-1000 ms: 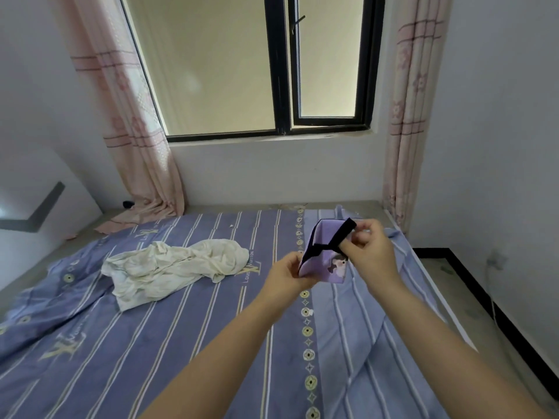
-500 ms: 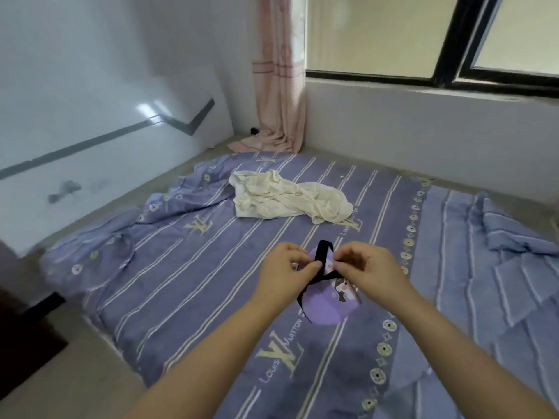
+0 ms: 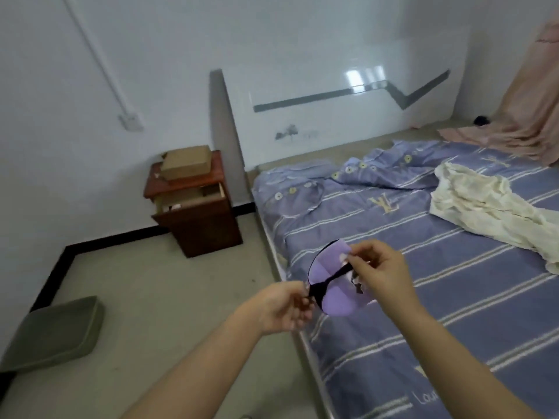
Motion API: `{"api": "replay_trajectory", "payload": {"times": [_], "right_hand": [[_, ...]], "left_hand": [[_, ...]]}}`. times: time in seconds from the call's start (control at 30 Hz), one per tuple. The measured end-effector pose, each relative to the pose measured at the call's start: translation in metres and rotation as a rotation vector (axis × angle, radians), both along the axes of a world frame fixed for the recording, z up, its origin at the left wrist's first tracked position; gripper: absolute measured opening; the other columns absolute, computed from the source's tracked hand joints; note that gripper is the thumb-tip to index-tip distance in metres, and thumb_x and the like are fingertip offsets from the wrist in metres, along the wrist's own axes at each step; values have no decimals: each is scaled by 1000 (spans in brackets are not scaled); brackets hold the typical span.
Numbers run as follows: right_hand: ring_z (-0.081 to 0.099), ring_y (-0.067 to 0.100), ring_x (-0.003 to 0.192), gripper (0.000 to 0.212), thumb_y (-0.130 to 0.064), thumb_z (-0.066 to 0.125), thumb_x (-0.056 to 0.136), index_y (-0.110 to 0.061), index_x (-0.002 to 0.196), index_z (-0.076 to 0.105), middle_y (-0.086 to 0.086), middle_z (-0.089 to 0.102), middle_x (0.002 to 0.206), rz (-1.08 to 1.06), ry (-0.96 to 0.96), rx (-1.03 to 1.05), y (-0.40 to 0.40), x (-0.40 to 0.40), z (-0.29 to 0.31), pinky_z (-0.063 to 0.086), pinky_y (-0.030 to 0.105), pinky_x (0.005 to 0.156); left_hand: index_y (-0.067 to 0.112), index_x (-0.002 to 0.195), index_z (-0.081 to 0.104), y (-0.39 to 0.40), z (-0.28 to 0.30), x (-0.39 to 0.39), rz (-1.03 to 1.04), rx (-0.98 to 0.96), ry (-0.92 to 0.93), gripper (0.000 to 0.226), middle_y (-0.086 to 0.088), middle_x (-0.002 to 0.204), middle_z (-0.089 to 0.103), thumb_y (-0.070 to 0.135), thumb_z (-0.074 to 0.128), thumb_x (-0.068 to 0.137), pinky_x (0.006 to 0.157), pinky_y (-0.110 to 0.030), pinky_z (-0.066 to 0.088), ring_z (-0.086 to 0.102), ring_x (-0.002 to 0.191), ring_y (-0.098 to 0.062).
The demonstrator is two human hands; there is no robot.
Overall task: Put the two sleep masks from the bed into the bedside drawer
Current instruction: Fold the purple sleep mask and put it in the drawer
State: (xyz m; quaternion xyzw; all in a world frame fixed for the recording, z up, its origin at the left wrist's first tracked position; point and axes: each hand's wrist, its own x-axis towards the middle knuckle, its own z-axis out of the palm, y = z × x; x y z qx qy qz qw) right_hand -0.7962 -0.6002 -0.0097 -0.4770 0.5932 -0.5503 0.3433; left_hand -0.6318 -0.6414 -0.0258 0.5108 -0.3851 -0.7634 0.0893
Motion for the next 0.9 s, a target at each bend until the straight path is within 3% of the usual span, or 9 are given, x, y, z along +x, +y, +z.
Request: {"api": "replay_trajectory", "payload": {"times": [0.13,0.2,0.3,0.4,0.53,0.6,0.7,0.8,0.9], "right_hand": [[48,1,31,33,3,65,76,-23,58,55,-13,61,38,190,-28,59,-99,94,-11,41,11,34],[50,0,33,32,2,65,77,-24,59,55,-11,61,40,234,-23,53,-148,146,-10,43,10,36],[53,-3,38,29,-2,63,79,-24,63,53,-4,60,58,264,8,39,-218,219,-7,44,7,39],[58,4,56,15,-5,63,80,-17,80,54,-1,59,71,269,22,58,-281,273,-13,47,6,46],[56,18,72,19,-5,62,81,-8,98,56,9,60,83,331,20,131,-363,315,-39,48,18,58],[57,17,67,16,-8,61,81,-8,97,59,8,61,78,378,24,189,-408,330,-58,47,20,57],[57,1,50,9,-6,56,85,-8,90,64,-2,61,63,441,13,285,-488,345,-92,46,9,48],[60,0,50,19,-2,49,87,-12,81,63,-4,66,63,515,-207,450,-582,357,-135,49,11,49],[58,14,56,16,3,47,87,-4,84,61,5,63,67,500,-294,643,-676,369,-190,48,23,55]], "left_hand": [[13,66,55,-72,5,90,202,-541,-270,25,3,59,54,0,45,85,40,-11,34,48,49,-4],[8,77,61,-117,8,136,352,-706,-274,24,-7,68,54,-5,41,84,49,-18,37,45,57,-14],[9,67,54,-174,14,204,367,-729,-292,23,-14,71,47,11,47,89,59,-29,36,42,65,-23],[12,74,59,-227,11,261,363,-780,-294,24,-11,78,55,30,52,88,70,-32,39,48,73,-21],[8,93,64,-303,-15,305,330,-873,-413,14,-4,80,61,15,63,81,58,-16,41,54,72,-17],[1,95,63,-351,-32,321,398,-835,-418,14,-9,83,61,5,58,83,61,-24,42,54,76,-22],[1,93,63,-432,-62,340,446,-699,-277,13,-13,86,60,-2,54,85,73,-33,43,53,80,-23],[15,83,62,-527,-108,362,473,-458,-43,22,2,75,69,-2,49,88,64,-21,51,57,75,-15],[3,110,55,-615,-161,375,478,-246,-58,23,3,86,69,-1,48,89,64,-20,49,57,79,-13]]}}
